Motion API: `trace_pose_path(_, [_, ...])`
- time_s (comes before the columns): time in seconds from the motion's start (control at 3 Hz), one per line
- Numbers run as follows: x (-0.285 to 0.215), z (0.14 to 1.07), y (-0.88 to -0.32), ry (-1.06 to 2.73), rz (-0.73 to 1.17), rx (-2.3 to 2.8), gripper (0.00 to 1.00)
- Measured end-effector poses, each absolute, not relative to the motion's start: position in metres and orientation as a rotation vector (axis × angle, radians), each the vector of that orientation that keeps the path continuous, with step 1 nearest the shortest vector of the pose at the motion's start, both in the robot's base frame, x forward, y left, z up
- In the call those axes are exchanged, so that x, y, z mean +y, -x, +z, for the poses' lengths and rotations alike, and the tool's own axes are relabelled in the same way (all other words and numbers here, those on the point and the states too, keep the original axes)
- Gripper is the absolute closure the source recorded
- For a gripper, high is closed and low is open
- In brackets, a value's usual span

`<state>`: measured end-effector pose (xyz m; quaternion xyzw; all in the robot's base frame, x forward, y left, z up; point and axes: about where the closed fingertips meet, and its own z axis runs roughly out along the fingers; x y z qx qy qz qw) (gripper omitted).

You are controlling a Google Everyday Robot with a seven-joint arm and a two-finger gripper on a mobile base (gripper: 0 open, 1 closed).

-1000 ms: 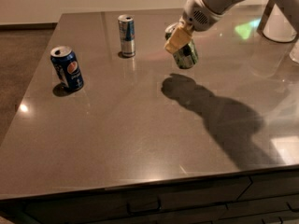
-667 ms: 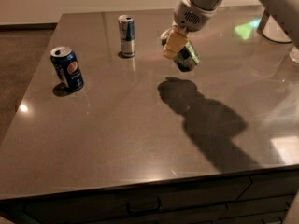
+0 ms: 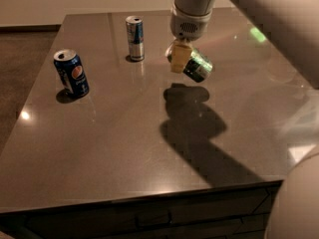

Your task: Knock green can over

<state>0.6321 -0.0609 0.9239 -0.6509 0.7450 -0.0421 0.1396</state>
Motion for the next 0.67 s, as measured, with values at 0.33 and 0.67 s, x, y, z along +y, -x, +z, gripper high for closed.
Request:
trace_pose_path(0.33, [-0.0576,0.9148,-0.6343,1.962,-0.196,2.165,0.82])
trace_pose_path(0.67, [-0.0543,0.9062,-0.6342,2.026,-0.231,2.171,0.58])
